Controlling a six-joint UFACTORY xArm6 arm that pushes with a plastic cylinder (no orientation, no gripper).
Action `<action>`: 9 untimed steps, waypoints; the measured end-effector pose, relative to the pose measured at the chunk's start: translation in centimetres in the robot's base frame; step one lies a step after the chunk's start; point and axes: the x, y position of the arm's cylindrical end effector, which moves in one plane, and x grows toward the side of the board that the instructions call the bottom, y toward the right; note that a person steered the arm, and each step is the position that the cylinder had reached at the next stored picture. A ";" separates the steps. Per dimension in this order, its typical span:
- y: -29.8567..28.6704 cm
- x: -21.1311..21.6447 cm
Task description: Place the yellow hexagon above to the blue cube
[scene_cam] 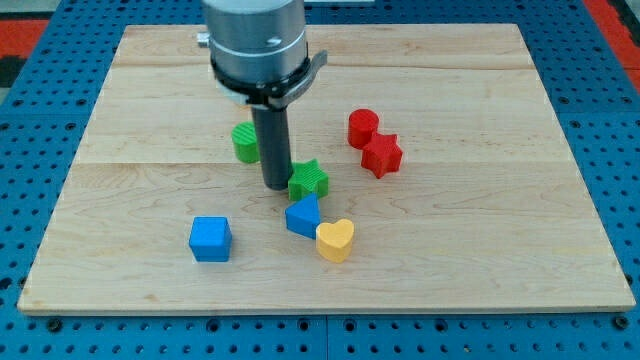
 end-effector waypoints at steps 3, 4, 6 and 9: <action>-7.4 -3.4; -0.1 -6.7; -2.3 -14.0; -8.5 -17.0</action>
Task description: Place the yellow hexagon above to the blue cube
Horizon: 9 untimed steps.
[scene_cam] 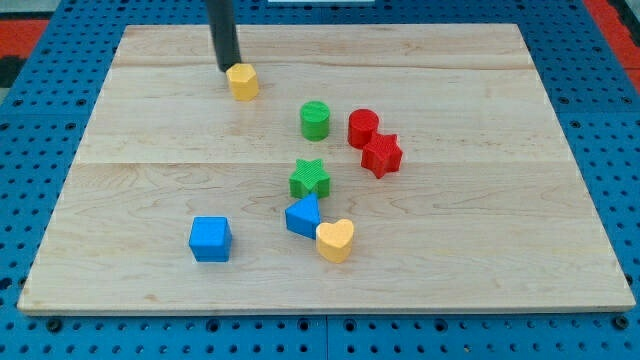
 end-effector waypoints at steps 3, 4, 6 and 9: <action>3.4 -1.7; 6.0 0.3; 0.4 0.2; -0.5 12.4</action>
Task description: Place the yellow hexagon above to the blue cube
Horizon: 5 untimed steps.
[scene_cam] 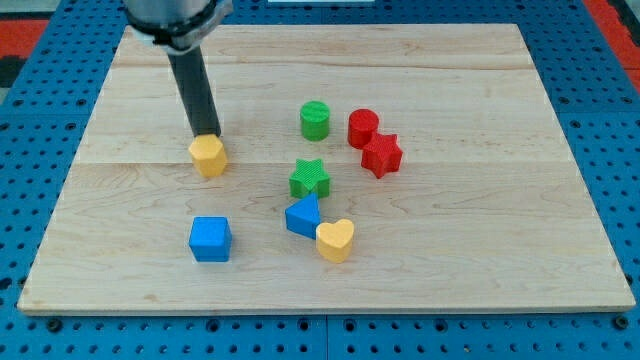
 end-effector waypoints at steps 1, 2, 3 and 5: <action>2.3 2.6; 4.3 2.9; 5.4 3.9; 3.1 4.6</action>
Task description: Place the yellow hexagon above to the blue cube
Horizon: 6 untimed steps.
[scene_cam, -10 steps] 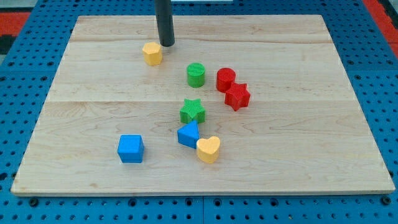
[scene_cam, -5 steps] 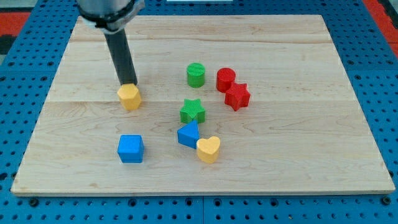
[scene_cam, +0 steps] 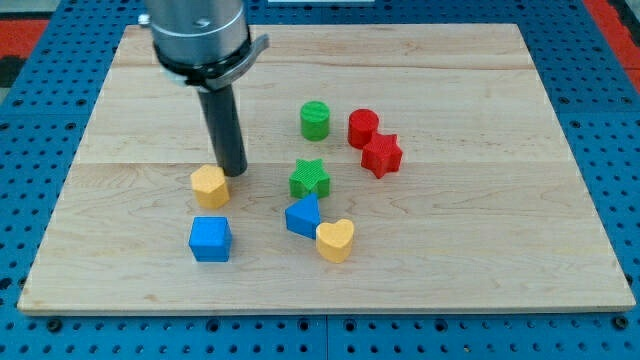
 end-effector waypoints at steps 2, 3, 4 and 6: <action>1.2 3.4; 1.0 3.4; 0.8 3.4; 0.7 3.4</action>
